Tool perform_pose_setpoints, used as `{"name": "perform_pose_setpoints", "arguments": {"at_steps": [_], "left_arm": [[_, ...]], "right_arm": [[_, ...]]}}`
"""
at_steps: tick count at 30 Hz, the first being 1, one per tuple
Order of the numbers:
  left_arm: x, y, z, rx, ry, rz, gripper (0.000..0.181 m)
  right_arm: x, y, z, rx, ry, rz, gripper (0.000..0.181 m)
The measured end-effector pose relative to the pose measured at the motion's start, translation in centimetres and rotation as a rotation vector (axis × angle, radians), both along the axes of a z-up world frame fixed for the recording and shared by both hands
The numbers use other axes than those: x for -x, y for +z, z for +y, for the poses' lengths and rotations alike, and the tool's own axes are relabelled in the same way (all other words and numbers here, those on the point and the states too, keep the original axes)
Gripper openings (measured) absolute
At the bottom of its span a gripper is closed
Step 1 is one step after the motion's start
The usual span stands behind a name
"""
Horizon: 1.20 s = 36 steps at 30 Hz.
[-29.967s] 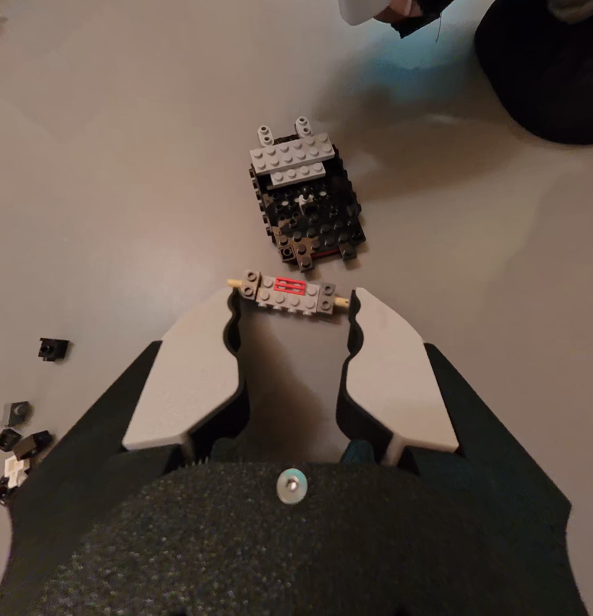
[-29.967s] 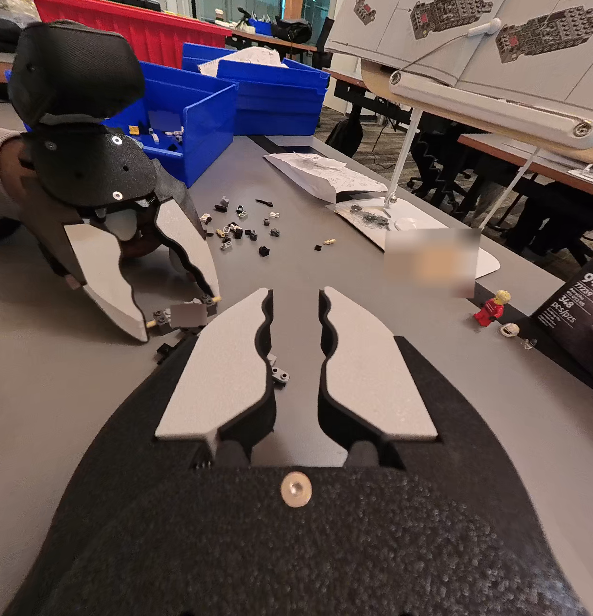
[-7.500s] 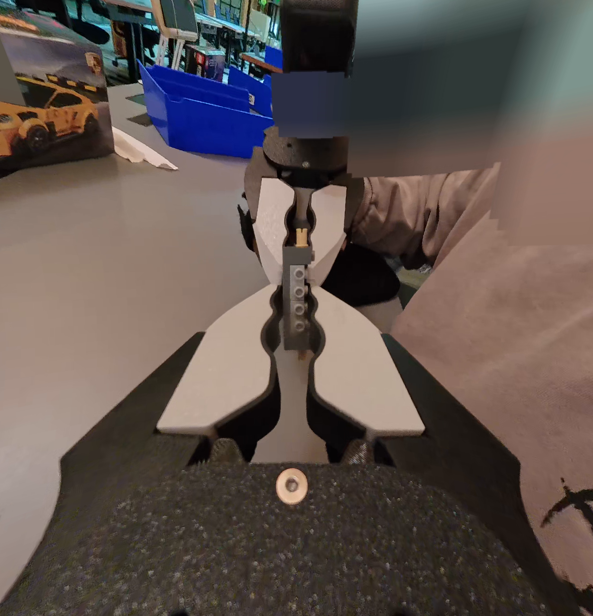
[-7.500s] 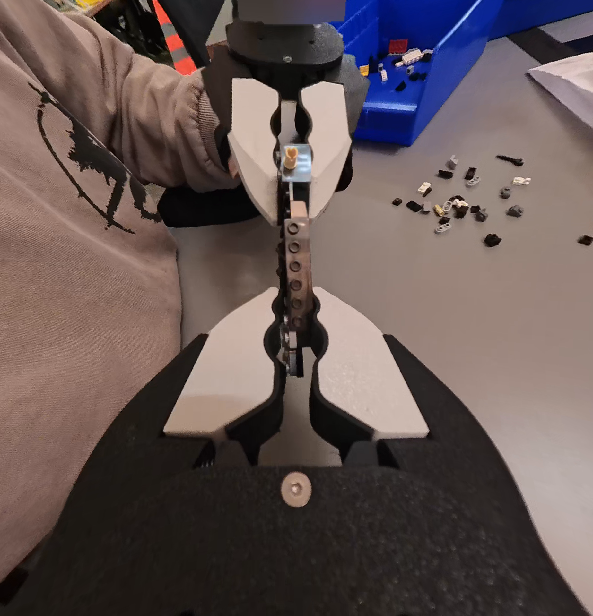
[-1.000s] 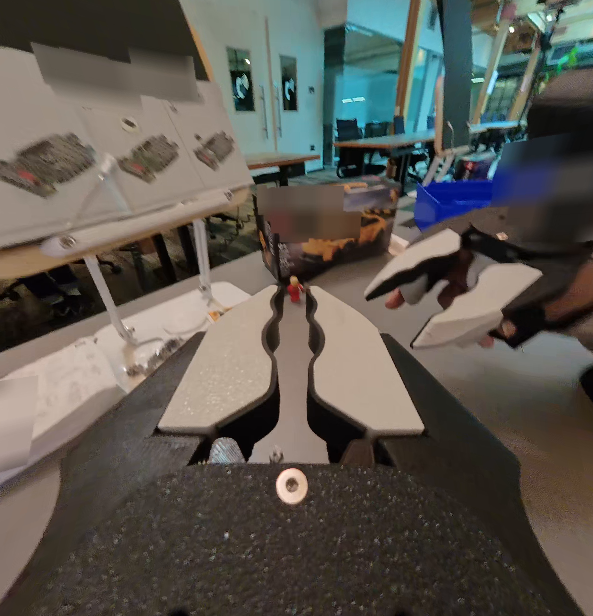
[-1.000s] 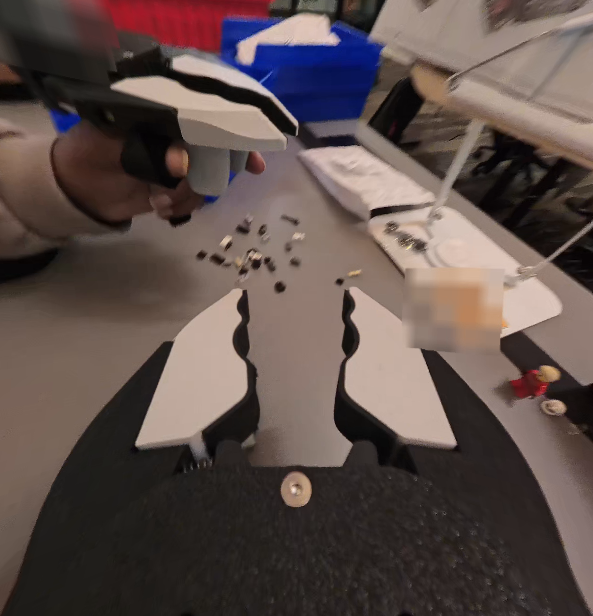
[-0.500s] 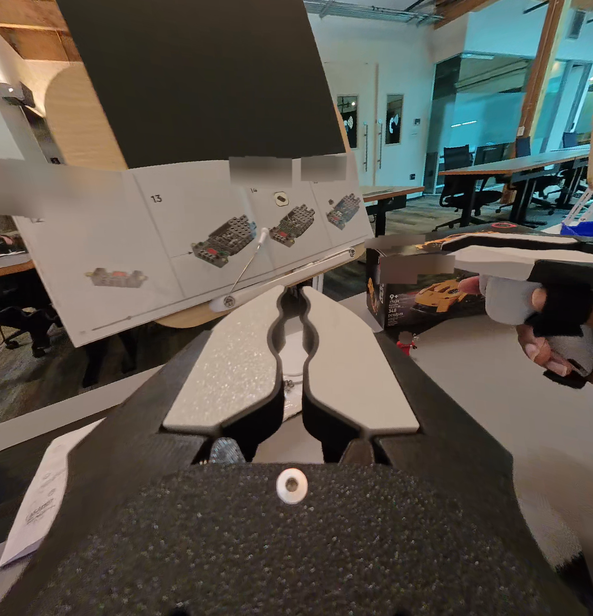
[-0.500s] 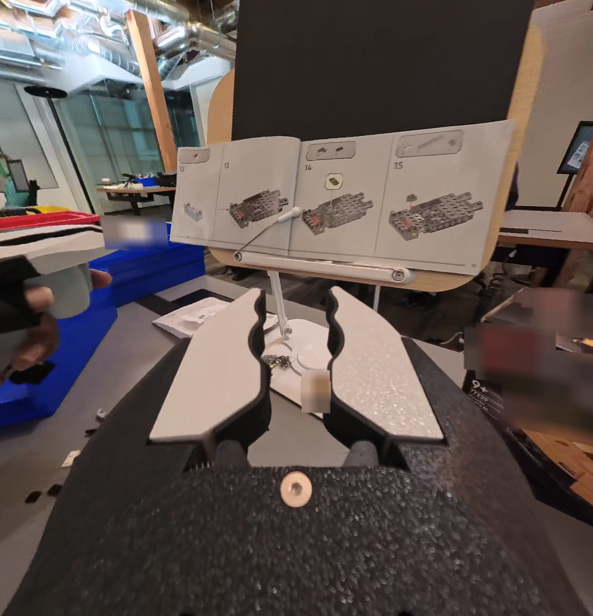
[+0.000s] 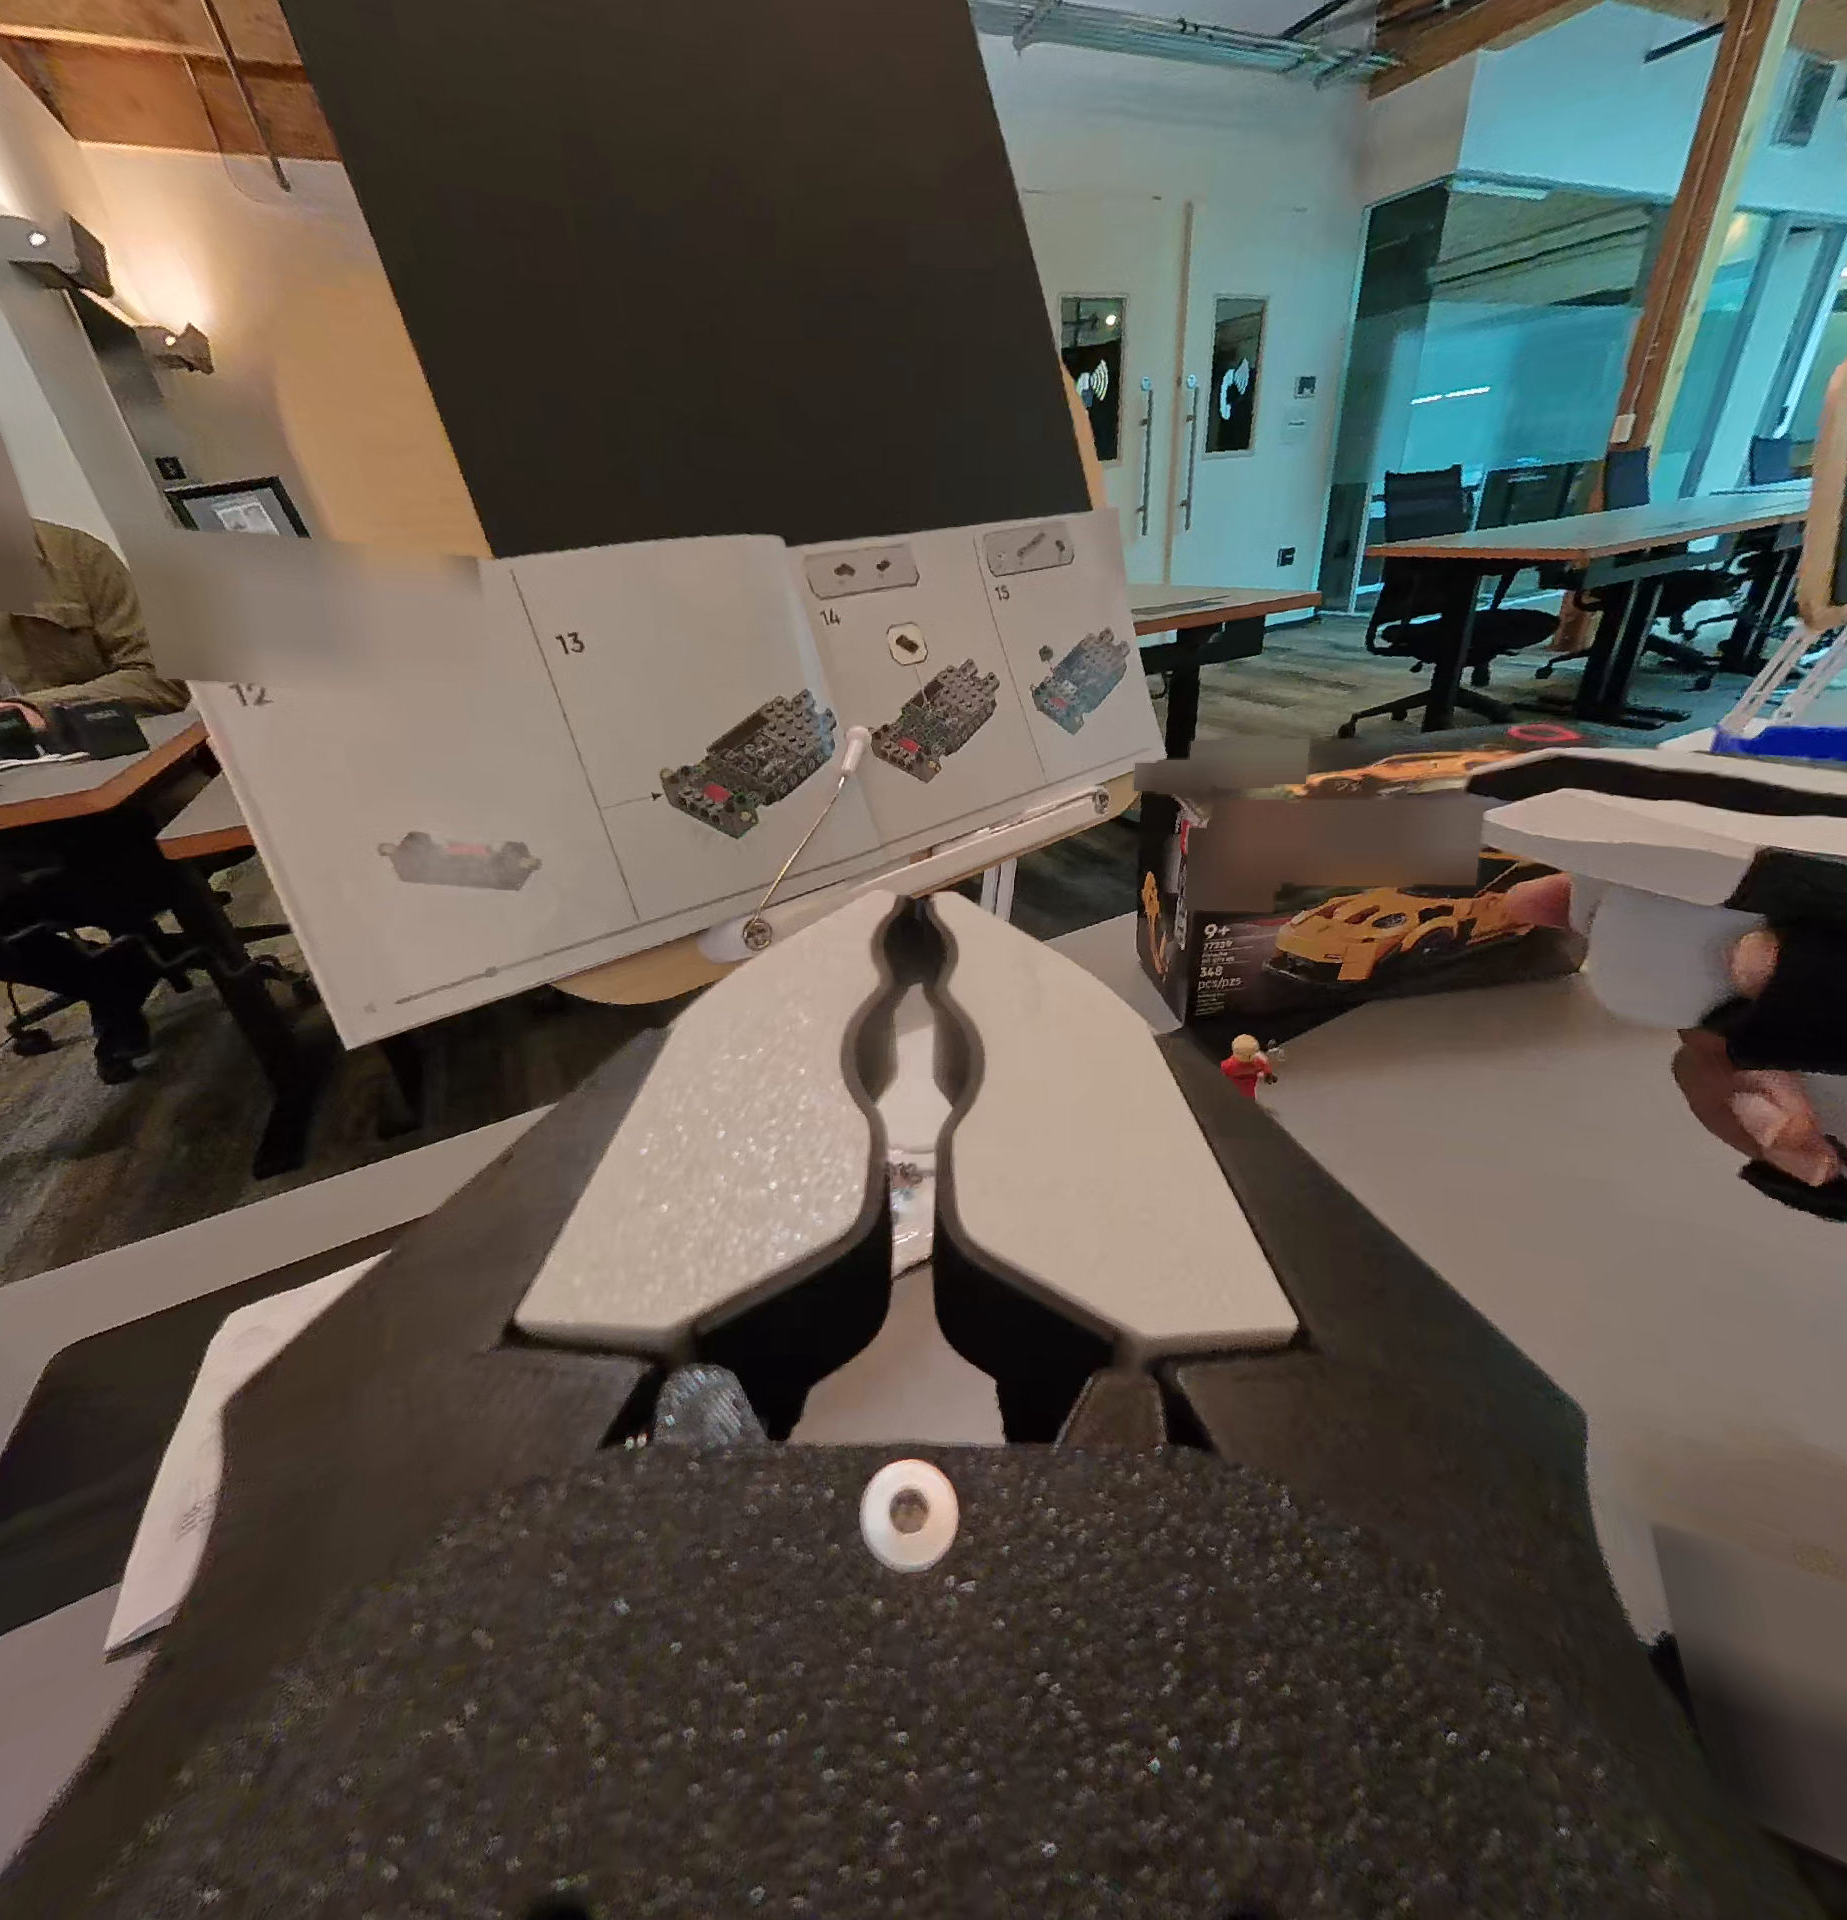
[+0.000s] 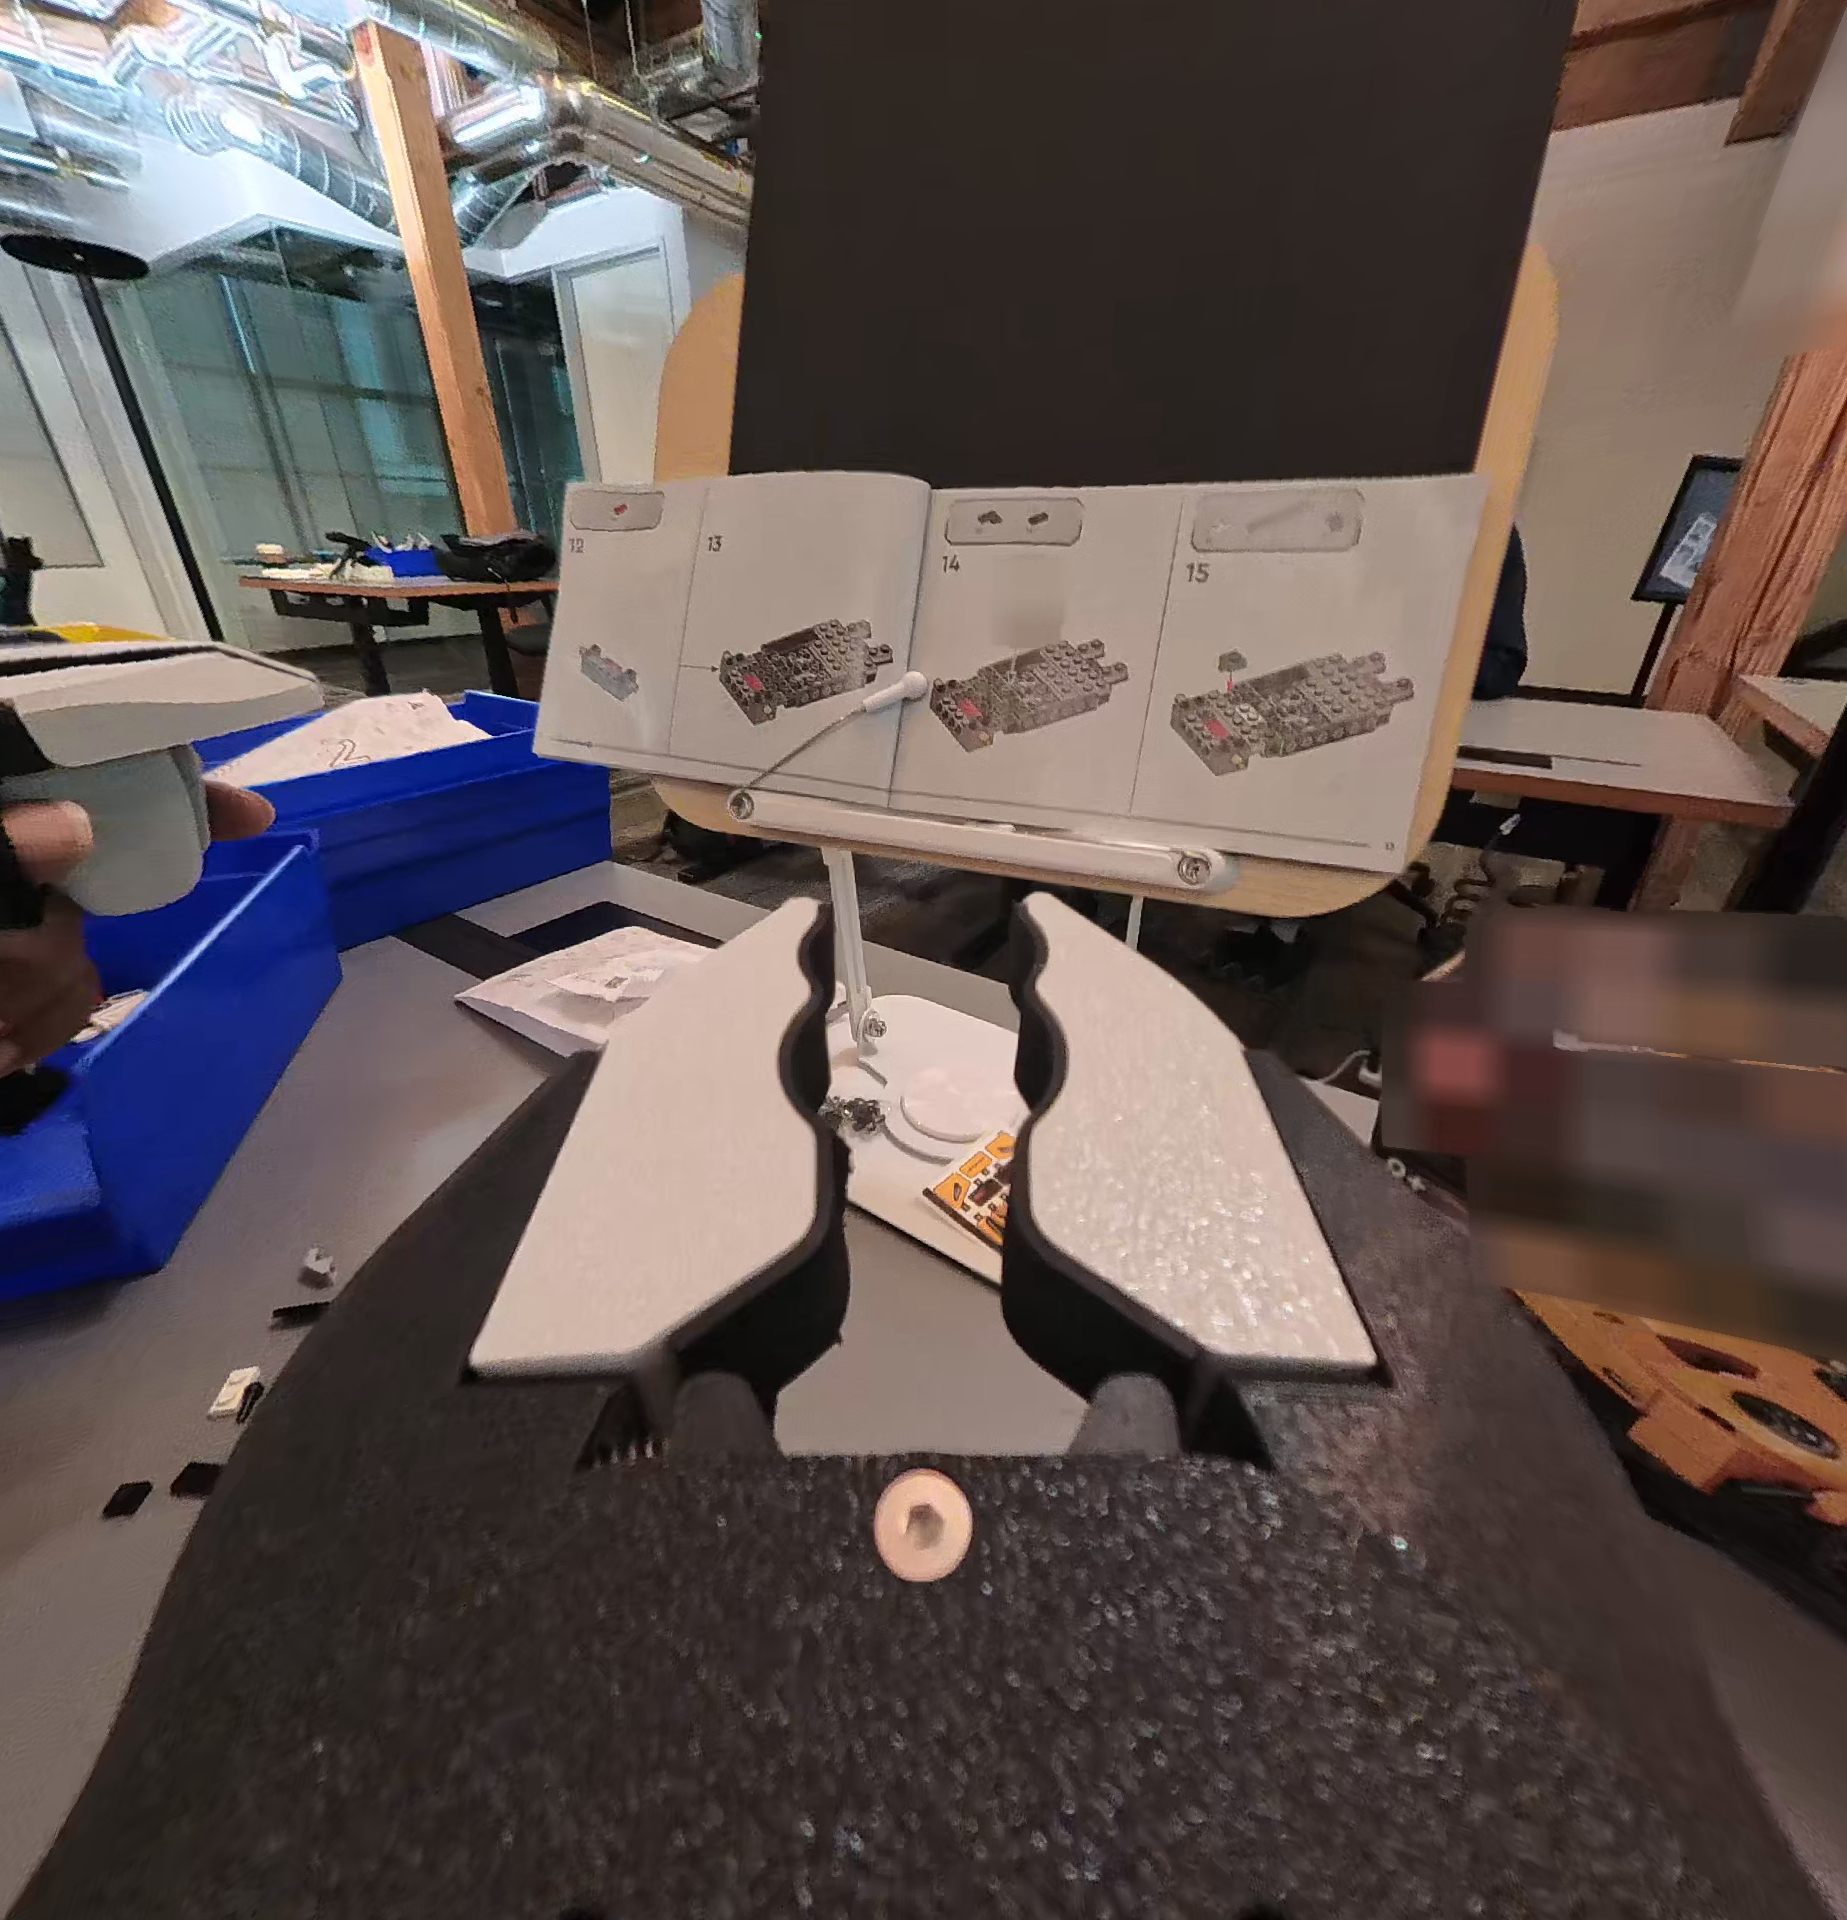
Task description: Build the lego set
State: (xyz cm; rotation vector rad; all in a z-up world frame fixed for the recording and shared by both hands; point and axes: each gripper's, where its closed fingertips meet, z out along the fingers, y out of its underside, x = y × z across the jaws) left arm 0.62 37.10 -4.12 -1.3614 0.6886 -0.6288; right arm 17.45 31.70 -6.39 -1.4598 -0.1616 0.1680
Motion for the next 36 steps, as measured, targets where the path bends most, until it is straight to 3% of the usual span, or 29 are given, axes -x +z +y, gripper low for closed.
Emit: {"name": "perform_pose_setpoints", "arguments": {"at_steps": [5,9,15,19,24,36], "left_arm": [[0.4,0.9,0.3,-0.023,0.077,-0.021,0.0],[0.5,0.2,1.0,-0.004,0.129,-0.03,0.0],[0.3,0.0,2.2,-0.014,0.135,-0.035,0.0],[-0.4,0.6,3.7,-0.009,0.116,-0.024,0.0],[-0.2,0.3,3.5,-0.002,0.08,-0.047,0.001],[0.3,0.5,2.5,0.012,0.049,0.01,0.0]], "right_arm": [[0.8,1.4,2.0,-0.008,-0.012,-0.019,0.027],[1.0,2.2,5.1,-0.022,-0.034,-0.011,0.015],[2.2,2.7,10.1,-0.028,-0.043,-0.037,0.002],[3.1,2.9,13.2,-0.015,-0.048,-0.087,0.0],[4.0,3.3,16.8,0.012,-0.053,-0.153,0.0],[2.1,5.0,19.8,0.018,-0.139,-0.195,0.0]]}}
